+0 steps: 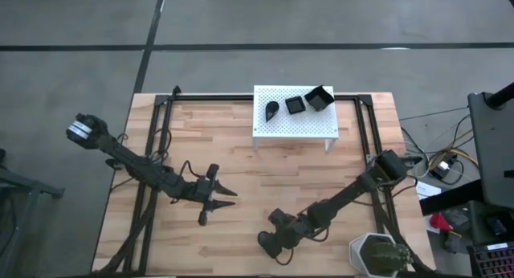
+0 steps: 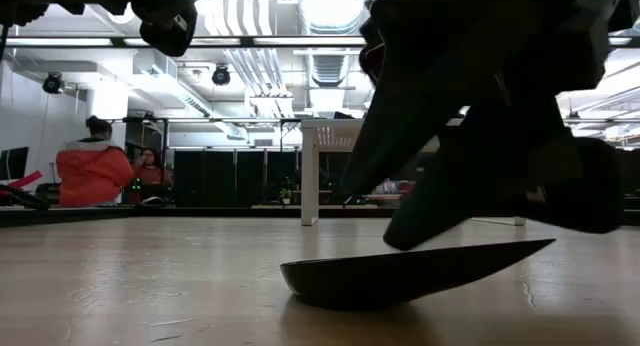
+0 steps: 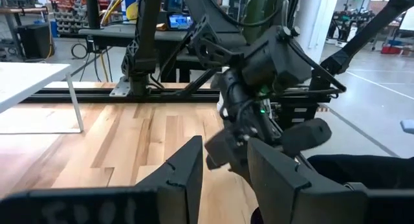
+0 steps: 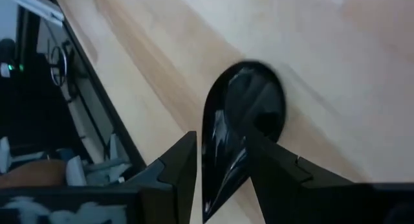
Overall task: Pick & Place Mini shaped plates
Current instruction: Stack the drop shaped plate on top of the drop shaped plate on the shelf
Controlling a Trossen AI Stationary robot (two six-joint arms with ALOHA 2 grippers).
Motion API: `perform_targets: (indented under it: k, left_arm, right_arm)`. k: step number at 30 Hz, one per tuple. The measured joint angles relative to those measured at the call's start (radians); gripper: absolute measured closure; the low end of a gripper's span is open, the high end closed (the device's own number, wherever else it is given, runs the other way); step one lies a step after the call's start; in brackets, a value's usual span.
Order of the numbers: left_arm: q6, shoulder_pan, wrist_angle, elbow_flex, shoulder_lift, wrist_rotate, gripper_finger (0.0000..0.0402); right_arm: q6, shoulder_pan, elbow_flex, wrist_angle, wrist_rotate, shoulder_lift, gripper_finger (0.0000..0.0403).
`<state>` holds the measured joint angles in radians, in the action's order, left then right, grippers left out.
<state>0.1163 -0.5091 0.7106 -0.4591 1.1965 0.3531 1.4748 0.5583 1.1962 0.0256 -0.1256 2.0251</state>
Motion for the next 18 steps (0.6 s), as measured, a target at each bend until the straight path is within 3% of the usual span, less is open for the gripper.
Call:
perform_targets:
  k: [3, 11, 18]
  left_arm:
    - [-0.012, 0.0, 0.001, 0.0, 0.0, -0.002, 0.0285]
    - [-0.013, 0.0, 0.007, 0.0, 0.0, -0.012, 0.0285]
    - [-0.015, 0.0, 0.007, 0.001, 0.0, -0.021, 0.0285]
  right_arm:
    - [-0.001, -0.002, 0.022, -0.021, 0.033, 0.021, 0.0279]
    - [-0.035, -0.003, 0.026, -0.043, -0.008, -0.026, 0.0274]
    - [0.007, -0.002, 0.025, -0.222, -0.031, -0.044, 0.0277]
